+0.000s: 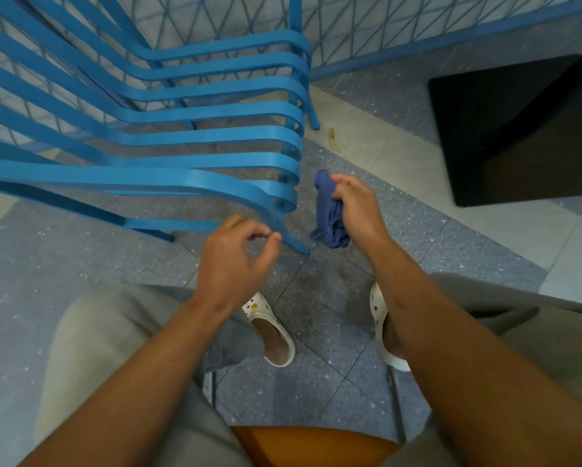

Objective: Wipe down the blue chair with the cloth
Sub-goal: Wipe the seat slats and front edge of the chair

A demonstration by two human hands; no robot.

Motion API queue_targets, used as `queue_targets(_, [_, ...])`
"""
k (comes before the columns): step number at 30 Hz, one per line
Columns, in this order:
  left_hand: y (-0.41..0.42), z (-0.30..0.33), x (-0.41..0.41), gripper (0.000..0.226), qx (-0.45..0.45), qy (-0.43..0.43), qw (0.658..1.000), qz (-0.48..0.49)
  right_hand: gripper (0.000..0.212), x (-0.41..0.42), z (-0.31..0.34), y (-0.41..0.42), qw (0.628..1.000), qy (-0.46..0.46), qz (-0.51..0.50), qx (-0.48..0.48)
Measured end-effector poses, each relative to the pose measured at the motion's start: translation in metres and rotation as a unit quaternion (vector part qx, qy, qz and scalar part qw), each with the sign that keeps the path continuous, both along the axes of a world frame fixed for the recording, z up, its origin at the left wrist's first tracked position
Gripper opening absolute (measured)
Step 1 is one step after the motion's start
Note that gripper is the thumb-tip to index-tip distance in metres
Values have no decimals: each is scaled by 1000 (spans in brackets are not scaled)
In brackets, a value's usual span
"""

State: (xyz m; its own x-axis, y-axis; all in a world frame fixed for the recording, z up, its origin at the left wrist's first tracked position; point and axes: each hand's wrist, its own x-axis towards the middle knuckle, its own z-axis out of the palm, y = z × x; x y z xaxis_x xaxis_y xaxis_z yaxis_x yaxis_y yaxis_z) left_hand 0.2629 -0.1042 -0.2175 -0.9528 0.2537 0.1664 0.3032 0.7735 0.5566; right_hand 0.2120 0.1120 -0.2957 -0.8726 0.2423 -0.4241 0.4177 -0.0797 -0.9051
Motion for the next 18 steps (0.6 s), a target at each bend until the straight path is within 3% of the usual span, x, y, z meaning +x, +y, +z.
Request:
queue_targets(2, [-3, -18, -3, 21, 38, -91, 989, 113, 34, 11, -6, -1, 999, -9, 35, 19])
queue_targets(4, [-3, -31, -10, 35, 59, -135, 975, 167, 35, 23, -15, -5, 996, -24, 74, 32])
queue_targets(7, [1, -43, -18, 40, 85, -146, 975, 141, 27, 37, -30, -13, 992, -43, 119, 29])
queue_targets(13, [-3, -58, -34, 24, 45, -92, 990, 93, 13, 30, -46, -54, 989, -1, 79, -128])
queue_targets(18, [-7, -64, -41, 25, 4, -89, 993, 78, 6, 24, -68, -89, 997, -20, 21, -73])
